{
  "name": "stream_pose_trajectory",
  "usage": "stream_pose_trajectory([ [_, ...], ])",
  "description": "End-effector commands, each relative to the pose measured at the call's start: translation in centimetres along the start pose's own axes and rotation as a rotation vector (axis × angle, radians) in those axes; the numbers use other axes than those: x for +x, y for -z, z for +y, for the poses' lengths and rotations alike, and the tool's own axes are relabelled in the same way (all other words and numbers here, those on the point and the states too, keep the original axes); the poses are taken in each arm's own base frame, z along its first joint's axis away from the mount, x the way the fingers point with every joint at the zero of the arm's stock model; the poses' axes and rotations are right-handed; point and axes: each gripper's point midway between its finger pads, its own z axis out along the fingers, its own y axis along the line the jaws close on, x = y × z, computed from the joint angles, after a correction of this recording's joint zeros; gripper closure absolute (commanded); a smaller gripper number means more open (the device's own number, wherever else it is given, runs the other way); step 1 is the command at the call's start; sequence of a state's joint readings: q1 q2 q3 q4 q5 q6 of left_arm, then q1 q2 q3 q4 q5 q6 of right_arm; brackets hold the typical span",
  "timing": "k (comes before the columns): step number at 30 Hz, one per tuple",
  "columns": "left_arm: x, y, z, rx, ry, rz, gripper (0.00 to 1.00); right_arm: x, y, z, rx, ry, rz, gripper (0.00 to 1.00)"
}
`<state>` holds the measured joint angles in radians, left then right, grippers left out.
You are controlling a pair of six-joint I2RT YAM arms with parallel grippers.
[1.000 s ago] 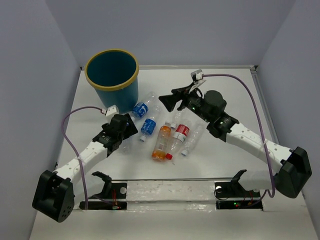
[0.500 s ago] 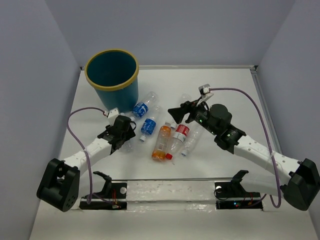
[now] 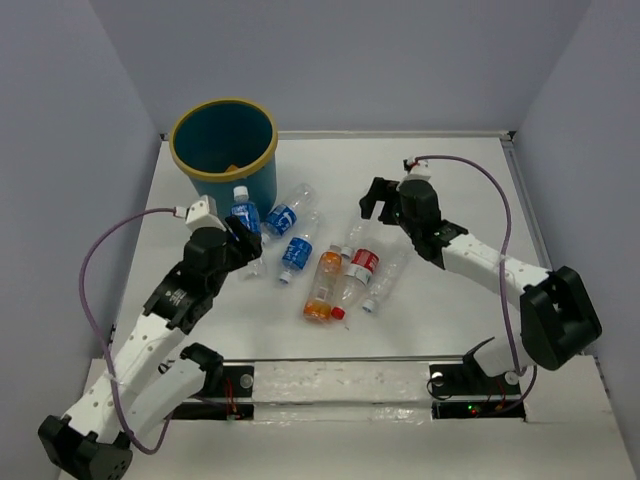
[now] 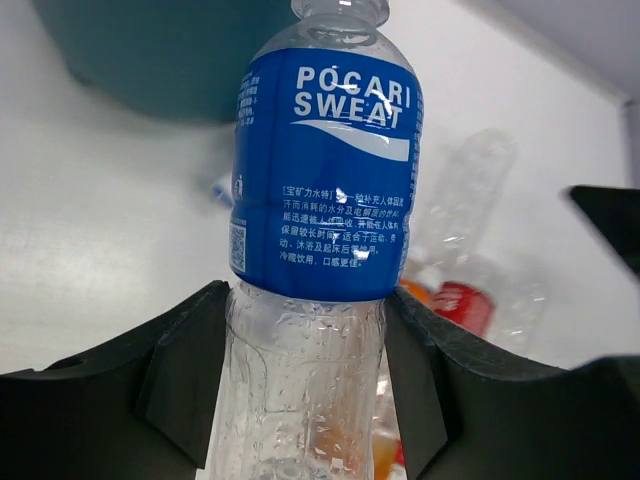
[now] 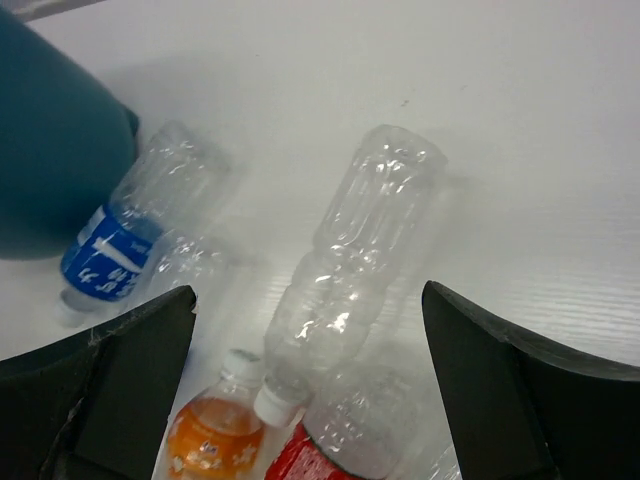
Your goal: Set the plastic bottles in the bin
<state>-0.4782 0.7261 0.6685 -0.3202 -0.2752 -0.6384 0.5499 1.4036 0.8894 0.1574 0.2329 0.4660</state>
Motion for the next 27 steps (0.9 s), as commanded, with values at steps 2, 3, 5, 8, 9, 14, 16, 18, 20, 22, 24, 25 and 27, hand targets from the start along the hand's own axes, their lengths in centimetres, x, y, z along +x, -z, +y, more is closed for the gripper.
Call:
stream_pose_trajectory([
  [2, -10.8, 6.9, -7.6, 0.263, -0.012, -0.223, 0.65, -1.3, -4.5, -1.8, 0.087, -0.072, 0.011, 0.0],
  [3, -13.9, 9.0, -9.4, 0.314, -0.003, -0.29, 0.65, -1.0, -5.1, -1.8, 0.093, -0.072, 0.022, 0.0],
  [5, -17.0, 10.5, -11.2, 0.36, -0.036, -0.371, 0.64, -0.3, -6.1, -1.8, 0.099, -0.073, 0.048, 0.0],
  [8, -21.6, 11.6, -13.2, 0.365, -0.059, -0.501, 0.64, 0.8, -8.1, -2.2, 0.118, -0.089, 0.08, 0.0],
  [9, -23.7, 11.2, -13.6, 0.333, -0.075, -0.57, 0.63, 0.9, -8.5, -2.4, 0.117, -0.112, 0.087, 0.0],
  [14, -28.6, 8.8, -14.6, 0.213, -0.099, -0.743, 0.61, 2.4, -10.5, -2.5, 0.109, -0.135, 0.134, 0.0],
  [16, -30.2, 6.5, -14.4, 0.121, -0.139, -0.767, 0.61, 2.6, -11.0, -2.8, 0.108, -0.139, 0.146, 0.0],
  [18, -31.7, 4.0, -13.4, 0.047, -0.161, -0.797, 0.61, 3.5, -11.6, -2.8, 0.104, -0.141, 0.172, 0.0],
  [20, -33.0, 2.5, -12.6, 0.013, -0.155, -0.828, 0.61, 4.1, -12.0, -2.9, 0.108, -0.147, 0.185, 0.01],
  [22, -33.5, -0.2, -11.6, -0.012, -0.162, -0.816, 0.61, 4.8, -12.3, -3.1, 0.115, -0.153, 0.199, 0.03],
  [24, -34.3, -2.7, -9.8, -0.06, -0.163, -0.809, 0.61, 5.1, -12.5, -3.3, 0.122, -0.153, 0.201, 0.06],
  [25, -34.3, -3.4, -9.3, -0.075, -0.164, -0.807, 0.61, 5.2, -12.6, -3.4, 0.126, -0.154, 0.202, 0.07],
  [27, -34.3, -5.1, -8.4, -0.088, -0.183, -0.808, 0.61, 5.4, -12.6, -3.5, 0.129, -0.159, 0.206, 0.1],
])
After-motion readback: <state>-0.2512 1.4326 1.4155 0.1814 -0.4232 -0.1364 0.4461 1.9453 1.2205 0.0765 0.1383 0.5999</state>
